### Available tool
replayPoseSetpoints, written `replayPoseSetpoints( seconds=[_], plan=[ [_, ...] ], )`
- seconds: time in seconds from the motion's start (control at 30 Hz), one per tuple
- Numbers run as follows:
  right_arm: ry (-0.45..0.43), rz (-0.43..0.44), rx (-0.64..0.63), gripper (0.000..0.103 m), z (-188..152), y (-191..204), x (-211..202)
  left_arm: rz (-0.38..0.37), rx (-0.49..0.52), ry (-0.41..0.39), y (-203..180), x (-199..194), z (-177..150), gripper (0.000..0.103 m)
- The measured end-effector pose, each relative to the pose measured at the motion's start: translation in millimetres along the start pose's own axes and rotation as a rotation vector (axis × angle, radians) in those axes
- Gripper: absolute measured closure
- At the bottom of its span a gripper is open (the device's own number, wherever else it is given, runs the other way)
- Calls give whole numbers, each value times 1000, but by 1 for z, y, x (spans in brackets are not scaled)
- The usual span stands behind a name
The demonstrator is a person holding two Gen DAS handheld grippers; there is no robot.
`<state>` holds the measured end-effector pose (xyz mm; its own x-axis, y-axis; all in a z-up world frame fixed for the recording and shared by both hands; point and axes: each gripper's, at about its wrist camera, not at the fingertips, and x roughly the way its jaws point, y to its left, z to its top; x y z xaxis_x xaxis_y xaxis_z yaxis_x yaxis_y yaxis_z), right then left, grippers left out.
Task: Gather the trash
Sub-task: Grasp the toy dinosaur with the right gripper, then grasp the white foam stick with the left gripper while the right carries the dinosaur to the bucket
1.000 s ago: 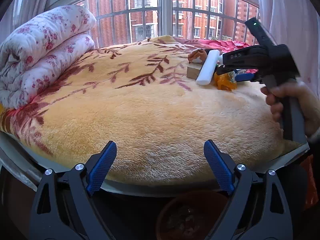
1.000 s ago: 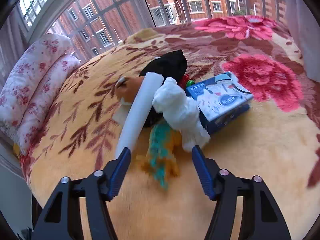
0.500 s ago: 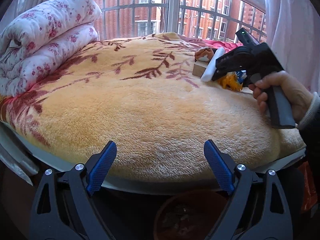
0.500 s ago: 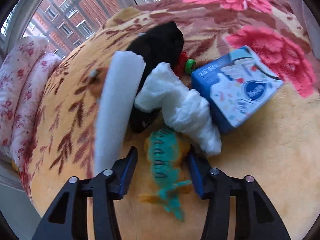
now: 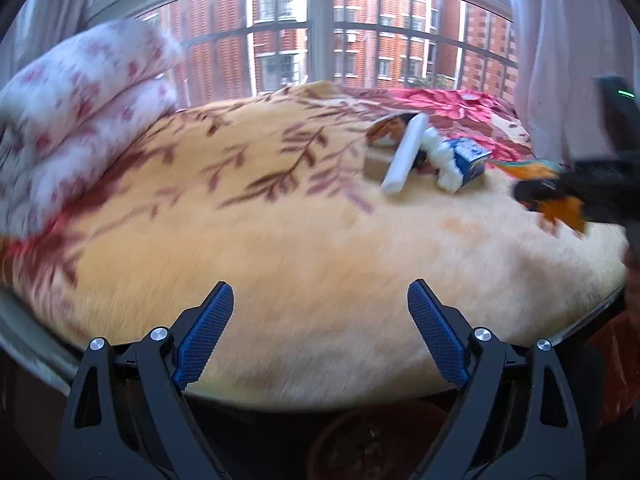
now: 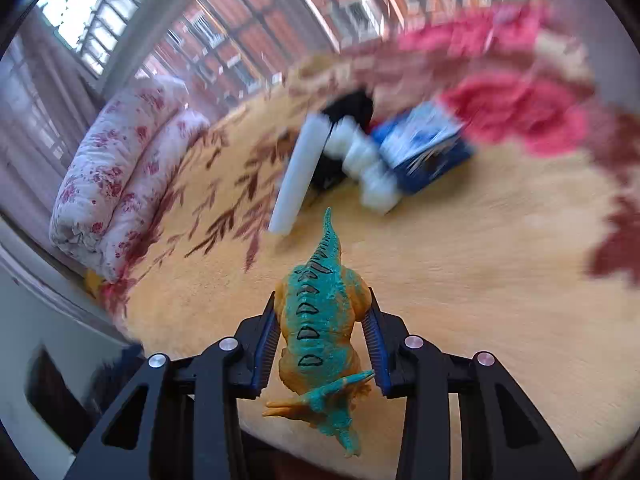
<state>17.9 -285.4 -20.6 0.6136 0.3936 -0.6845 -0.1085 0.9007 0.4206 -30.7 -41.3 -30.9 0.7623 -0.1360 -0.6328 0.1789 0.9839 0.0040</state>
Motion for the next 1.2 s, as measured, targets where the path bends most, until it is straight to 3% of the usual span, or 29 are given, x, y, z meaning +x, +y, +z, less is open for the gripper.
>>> replayPoseSetpoints(
  seconds=[0.13,0.23,0.47,0.6,0.67,0.7,0.73,0.8,0.9,1.03,1.2],
  plan=[
    [-140,-39,-24,64,-24,-6,-43,-97,58,22,-31,34,42,16],
    [-204,-32,8,64,-40,-19,-59,-115,89,63,-54,68,71,16],
    [-251,-26,52,64,-62,-47,-67,-21,180,96,-96,132,107,17],
    [-245,-14,71,64,-69,-58,-61,0,157,148,-97,161,117,36],
    [-240,-9,86,64,-71,-62,-57,6,163,168,-98,172,121,54],
    [-240,-5,93,64,-73,-65,-56,11,163,177,-99,175,122,71],
    [-242,-5,102,64,-74,-67,-55,18,161,173,-98,178,123,79],
    [-241,2,109,64,-76,-69,-55,-4,147,154,-95,172,124,86],
    [-236,-8,101,64,-79,-66,-56,-41,105,108,-89,152,123,89],
    [-229,-11,71,64,-83,-55,-60,-152,52,67,-74,101,112,89],
    [-238,-24,-1,64,-87,-26,-73,-206,13,32,-58,33,90,89]
  ],
)
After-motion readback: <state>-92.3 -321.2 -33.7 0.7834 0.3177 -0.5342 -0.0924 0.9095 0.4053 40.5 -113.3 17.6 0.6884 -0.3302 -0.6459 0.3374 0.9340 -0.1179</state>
